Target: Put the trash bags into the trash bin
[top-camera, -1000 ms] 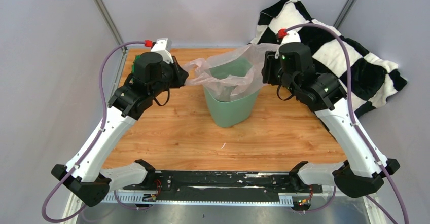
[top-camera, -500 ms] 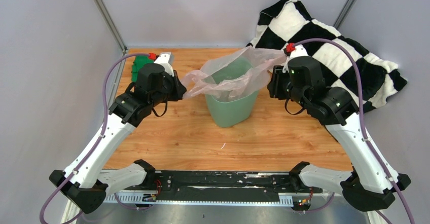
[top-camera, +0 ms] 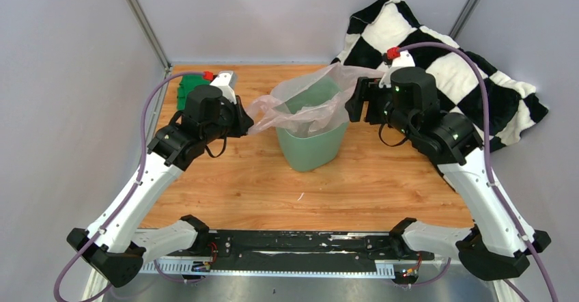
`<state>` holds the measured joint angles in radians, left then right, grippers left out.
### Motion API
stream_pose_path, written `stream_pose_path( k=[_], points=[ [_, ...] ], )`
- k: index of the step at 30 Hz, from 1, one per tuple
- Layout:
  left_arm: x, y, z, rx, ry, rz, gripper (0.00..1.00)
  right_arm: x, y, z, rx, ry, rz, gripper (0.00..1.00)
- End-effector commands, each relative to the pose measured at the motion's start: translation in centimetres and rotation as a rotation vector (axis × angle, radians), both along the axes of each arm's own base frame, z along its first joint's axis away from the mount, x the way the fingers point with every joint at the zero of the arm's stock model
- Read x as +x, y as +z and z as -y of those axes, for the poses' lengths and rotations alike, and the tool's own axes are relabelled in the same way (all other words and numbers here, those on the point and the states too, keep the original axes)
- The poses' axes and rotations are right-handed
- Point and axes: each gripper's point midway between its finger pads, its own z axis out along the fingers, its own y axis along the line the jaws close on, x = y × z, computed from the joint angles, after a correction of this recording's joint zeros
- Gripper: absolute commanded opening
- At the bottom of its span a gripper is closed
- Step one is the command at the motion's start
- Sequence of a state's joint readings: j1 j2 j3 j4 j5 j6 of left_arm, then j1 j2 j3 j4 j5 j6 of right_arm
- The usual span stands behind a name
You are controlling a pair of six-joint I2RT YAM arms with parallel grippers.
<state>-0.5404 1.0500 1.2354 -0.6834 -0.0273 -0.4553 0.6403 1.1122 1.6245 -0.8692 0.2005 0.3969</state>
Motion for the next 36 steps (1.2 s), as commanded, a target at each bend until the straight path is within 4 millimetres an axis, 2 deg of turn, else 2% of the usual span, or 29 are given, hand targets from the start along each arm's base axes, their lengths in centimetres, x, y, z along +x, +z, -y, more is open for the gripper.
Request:
stream_pose_path(
  k=[1, 6, 8, 9, 10, 12, 13, 14, 17, 23, 26, 32, 36],
  points=[
    [-0.3, -0.4, 0.2, 0.015, -0.029, -0.006, 0.0, 2.8, 1.7, -0.6, 0.012, -0.071, 0.071, 0.75],
    [-0.4, -0.8, -0.1, 0.025, -0.019, -0.008, 0.0, 4.4, 1.3, -1.2, 0.002, -0.096, 0.067, 0.74],
    [-0.4, -0.9, -0.2, 0.027, -0.017, -0.01, 0.0, 4.6, 0.6, -0.8, -0.024, -0.115, 0.062, 0.69],
    [-0.4, -1.0, -0.3, 0.03, -0.014, -0.01, 0.0, 4.6, 0.2, -0.5, -0.04, -0.126, 0.054, 0.63],
    [-0.4, -1.0, -0.3, 0.032, -0.011, -0.008, 0.0, 4.5, -0.3, -0.2, -0.055, -0.137, 0.044, 0.54],
    [-0.4, -1.2, -0.6, 0.041, 0.0, -0.006, 0.0, 3.6, -0.9, 0.7, -0.073, -0.142, 0.03, 0.25],
    [-0.4, -1.3, -0.8, 0.048, 0.005, -0.005, 0.0, 3.1, -1.4, 1.0, -0.087, -0.135, 0.019, 0.16],
    [-0.4, -1.3, -0.9, 0.052, 0.009, -0.004, 0.0, 2.5, -2.0, 1.3, -0.102, -0.124, 0.005, 0.1],
    [-0.4, -1.9, -1.2, 0.074, 0.011, -0.016, 0.0, 0.7, -4.6, 1.9, -0.17, -0.073, -0.079, 0.0],
    [-0.6, -4.3, -2.3, 0.124, 0.044, -0.075, 0.0, -2.2, -11.1, 3.4, -0.276, -0.03, -0.233, 0.0],
    [-0.6, -5.4, -2.8, 0.128, 0.06, -0.105, 0.0, -2.8, -13.4, 3.8, -0.3, -0.033, -0.287, 0.0],
    [0.1, -7.5, -2.7, 0.167, 0.071, -0.158, 0.0, -1.2, -15.4, 4.9, -0.348, -0.116, -0.303, 0.0],
    [1.1, -7.8, -2.5, 0.17, 0.096, -0.154, 0.0, 0.1, -16.1, 6.0, -0.347, -0.188, -0.303, 0.0]
  ],
)
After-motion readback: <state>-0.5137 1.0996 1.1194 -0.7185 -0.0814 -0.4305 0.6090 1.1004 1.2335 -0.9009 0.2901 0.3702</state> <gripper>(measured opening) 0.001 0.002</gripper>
